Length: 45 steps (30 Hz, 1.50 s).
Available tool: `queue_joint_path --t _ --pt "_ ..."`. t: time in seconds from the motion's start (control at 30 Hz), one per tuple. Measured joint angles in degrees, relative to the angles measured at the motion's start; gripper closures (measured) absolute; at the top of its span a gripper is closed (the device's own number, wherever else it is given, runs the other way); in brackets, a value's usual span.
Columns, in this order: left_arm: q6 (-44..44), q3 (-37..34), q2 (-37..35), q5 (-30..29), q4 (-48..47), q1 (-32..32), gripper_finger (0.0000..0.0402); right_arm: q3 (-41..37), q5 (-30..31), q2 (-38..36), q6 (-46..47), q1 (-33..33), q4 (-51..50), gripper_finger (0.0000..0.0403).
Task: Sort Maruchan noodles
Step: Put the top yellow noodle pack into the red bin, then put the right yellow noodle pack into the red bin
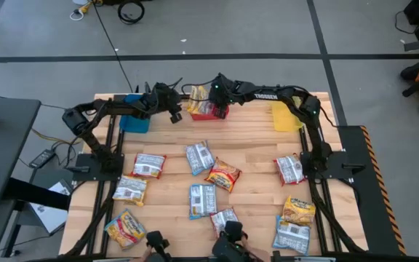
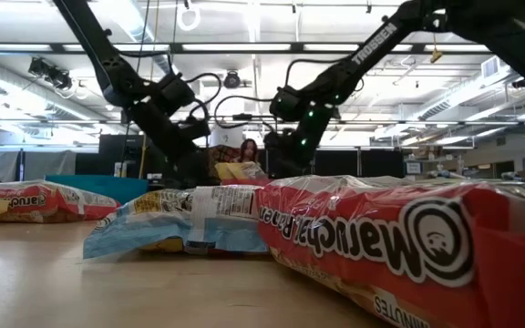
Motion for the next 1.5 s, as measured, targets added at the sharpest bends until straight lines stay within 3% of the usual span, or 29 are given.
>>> queue_joint_path --t 0.13,0.33,0.53,0.77,0.93,1.03,1.13,1.23,1.5 --pt "-4.4 0.0 2.1 4.3 0.8 -1.4 0.023 1.3 -6.2 2.0 3.2 1.0 3.1 0.027" --pt "-4.5 -0.1 2.2 4.2 2.4 -4.7 0.023 3.0 -7.0 1.6 3.9 2.8 3.9 0.027" --pt "-3.7 -0.1 1.5 -2.1 0.4 -4.6 0.023 5.9 -5.2 1.4 4.0 3.3 -1.8 0.027" --pt "-3.7 0.0 -6.3 -4.9 -7.5 -4.3 0.023 7.1 -1.8 -2.3 3.1 3.4 -6.4 0.0271" --pt "-7.3 0.0 -15.6 -4.1 -20.7 -4.6 0.023 7.1 3.3 -9.3 4.0 6.4 -16.9 0.0271" --pt "-12.3 -1.1 -21.5 -0.3 -27.0 -5.9 0.023 7.1 3.4 -14.2 7.1 10.8 -26.2 0.0273" --pt "-17.0 -4.4 -27.2 5.6 -26.7 -9.5 0.023 6.2 4.1 -19.6 11.5 17.6 -32.7 0.0273" --pt "-20.5 -9.5 -32.0 9.2 -19.5 -15.2 0.023 4.4 6.4 -24.6 18.2 26.6 -36.8 0.0273" --pt "-23.2 -20.3 -36.7 9.6 4.0 -32.5 0.023 2.2 6.0 -31.0 44.3 51.5 -40.8 0.0273"
